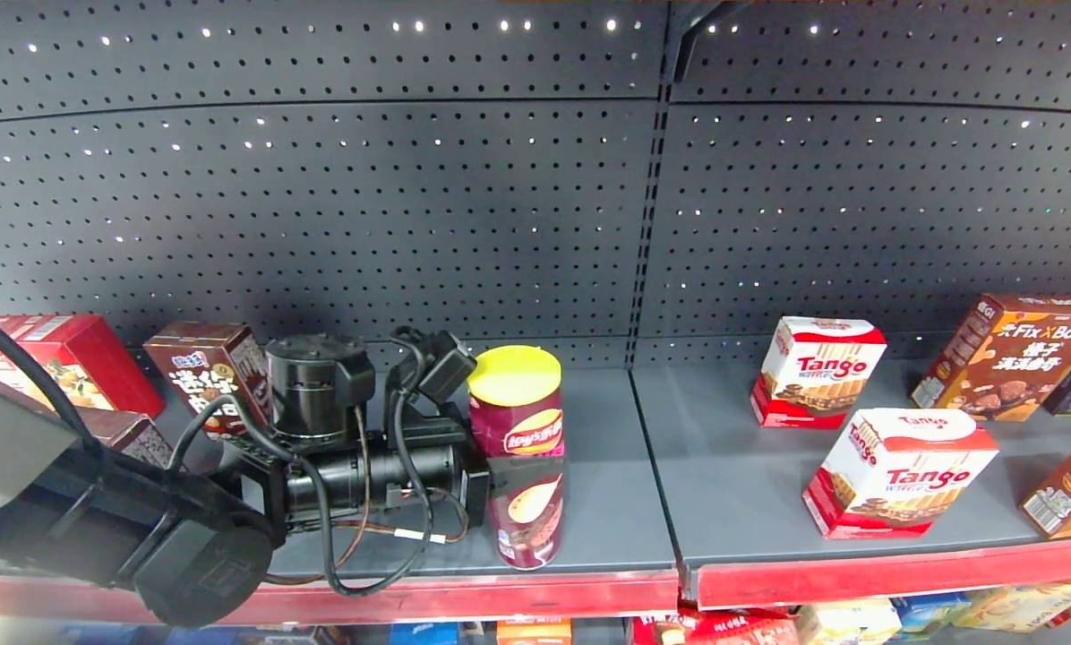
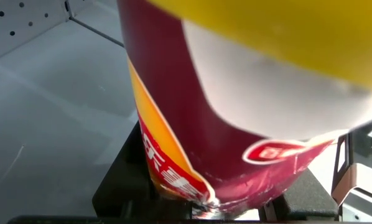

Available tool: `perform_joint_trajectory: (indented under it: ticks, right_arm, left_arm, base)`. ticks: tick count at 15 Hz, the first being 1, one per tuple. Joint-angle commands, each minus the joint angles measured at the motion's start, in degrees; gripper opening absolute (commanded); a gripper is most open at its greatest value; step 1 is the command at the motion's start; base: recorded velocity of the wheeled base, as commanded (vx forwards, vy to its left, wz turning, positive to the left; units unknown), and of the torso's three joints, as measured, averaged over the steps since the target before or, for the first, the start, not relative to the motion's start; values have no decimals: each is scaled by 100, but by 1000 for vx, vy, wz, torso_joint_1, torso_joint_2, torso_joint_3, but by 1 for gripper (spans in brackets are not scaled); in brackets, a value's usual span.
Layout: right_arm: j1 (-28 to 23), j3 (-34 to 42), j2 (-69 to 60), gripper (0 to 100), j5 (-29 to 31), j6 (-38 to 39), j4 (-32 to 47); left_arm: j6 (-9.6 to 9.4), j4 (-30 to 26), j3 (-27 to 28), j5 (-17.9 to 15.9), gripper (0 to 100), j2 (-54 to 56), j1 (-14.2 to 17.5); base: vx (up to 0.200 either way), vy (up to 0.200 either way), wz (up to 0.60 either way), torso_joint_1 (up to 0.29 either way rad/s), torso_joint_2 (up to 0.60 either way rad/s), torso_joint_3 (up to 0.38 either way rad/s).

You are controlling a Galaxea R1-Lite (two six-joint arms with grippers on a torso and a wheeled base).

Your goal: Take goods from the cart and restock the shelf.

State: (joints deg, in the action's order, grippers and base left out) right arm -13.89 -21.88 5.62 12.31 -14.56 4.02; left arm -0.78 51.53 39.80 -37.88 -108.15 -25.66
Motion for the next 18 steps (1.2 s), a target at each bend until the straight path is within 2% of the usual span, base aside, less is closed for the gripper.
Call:
perform_joint_trajectory:
  ticks: [1,10,18]
  right_arm:
    - [0,0,9,0,-1,-3,2]
    - [0,26,9,0,-1,-3,2]
    - [0,44,9,0,8,5,-7]
  left_arm:
    - [-1,-11,1,8,0,-30,0]
    - [-133,-90,379,17,0,-188,158]
    - [-265,-90,326,0,0,-250,96]
  base:
    - [0,0,0,0,0,0]
    - [0,0,0,0,0,0]
    - [0,0,0,0,0,0]
